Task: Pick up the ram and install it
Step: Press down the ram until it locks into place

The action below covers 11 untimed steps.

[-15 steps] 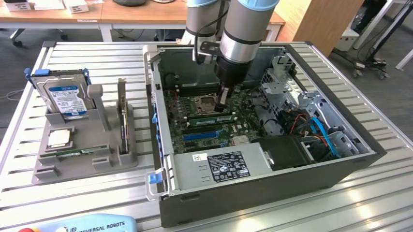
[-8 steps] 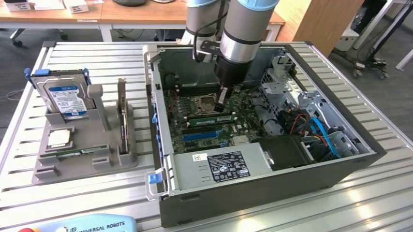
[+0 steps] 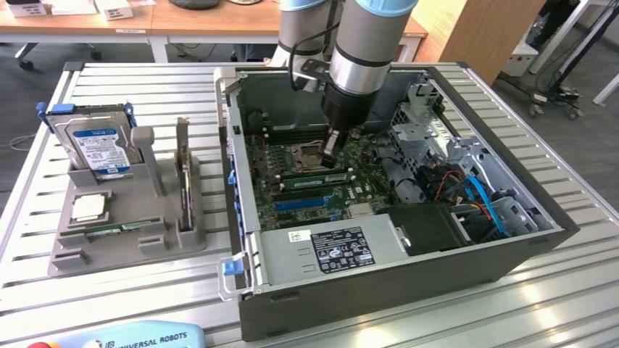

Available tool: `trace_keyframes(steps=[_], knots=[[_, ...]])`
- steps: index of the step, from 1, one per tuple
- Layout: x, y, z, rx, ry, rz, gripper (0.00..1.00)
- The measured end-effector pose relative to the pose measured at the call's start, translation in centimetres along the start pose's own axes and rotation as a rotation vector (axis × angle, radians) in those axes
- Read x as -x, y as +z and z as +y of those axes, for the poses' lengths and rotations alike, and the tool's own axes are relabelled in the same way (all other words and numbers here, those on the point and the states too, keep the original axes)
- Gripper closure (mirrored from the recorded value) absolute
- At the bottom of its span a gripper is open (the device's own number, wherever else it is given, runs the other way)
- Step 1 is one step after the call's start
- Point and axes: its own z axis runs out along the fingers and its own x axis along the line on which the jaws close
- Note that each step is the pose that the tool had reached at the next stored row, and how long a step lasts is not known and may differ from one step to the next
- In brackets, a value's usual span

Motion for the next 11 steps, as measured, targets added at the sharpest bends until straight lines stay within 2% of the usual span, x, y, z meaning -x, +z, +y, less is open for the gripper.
trace_keyframes(steps=[11], knots=[[0.00,0.01,0.00,-0.0036,0.127,-0.0048,0.90]])
